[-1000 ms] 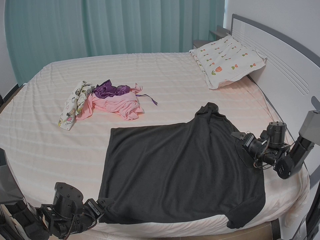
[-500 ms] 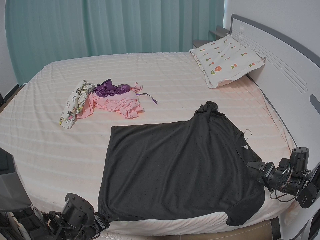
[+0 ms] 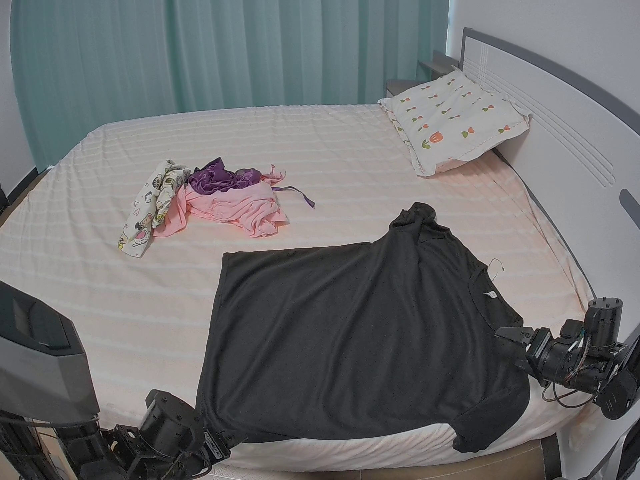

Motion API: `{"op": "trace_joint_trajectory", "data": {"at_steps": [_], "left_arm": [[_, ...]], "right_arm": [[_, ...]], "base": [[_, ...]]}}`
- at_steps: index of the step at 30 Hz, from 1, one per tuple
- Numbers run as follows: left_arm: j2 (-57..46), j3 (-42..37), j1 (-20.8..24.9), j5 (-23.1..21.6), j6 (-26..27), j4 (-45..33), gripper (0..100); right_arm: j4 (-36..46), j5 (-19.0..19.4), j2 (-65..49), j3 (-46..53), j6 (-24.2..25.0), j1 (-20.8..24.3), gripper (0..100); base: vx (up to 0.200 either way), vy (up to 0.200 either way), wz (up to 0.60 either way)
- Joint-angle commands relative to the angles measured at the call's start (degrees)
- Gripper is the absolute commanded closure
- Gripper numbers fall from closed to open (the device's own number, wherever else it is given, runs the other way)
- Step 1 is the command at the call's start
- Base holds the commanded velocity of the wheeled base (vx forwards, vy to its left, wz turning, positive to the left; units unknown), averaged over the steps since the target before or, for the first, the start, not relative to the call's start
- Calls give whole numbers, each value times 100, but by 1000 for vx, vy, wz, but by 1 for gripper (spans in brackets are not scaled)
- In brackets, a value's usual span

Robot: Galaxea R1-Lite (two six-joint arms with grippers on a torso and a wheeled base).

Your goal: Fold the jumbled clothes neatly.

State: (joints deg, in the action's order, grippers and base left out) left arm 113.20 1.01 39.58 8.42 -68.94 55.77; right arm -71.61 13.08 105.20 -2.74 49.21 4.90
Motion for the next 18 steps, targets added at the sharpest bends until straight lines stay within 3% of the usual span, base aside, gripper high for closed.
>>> {"op": "trace_joint_trajectory", "data": {"at_steps": [1, 8, 15, 18], "left_arm": [[466, -84, -56, 37, 302, 399, 0], [1222, -84, -100, 335, 583, 1006, 0], [1275, -84, -126, 371, 654, 1146, 0], [1292, -84, -346, 494, 662, 1612, 0]], "right_arm": [[-2, 2, 18, -7, 1, 2, 0], [-2, 2, 18, -42, 1, -7, 0], [-2, 19, 35, -51, 1, 2, 0], [-2, 116, 9, -51, 1, -7, 0]], "base": [[0, 0, 0], [0, 0, 0], [0, 0, 0], [0, 0, 0]]}}
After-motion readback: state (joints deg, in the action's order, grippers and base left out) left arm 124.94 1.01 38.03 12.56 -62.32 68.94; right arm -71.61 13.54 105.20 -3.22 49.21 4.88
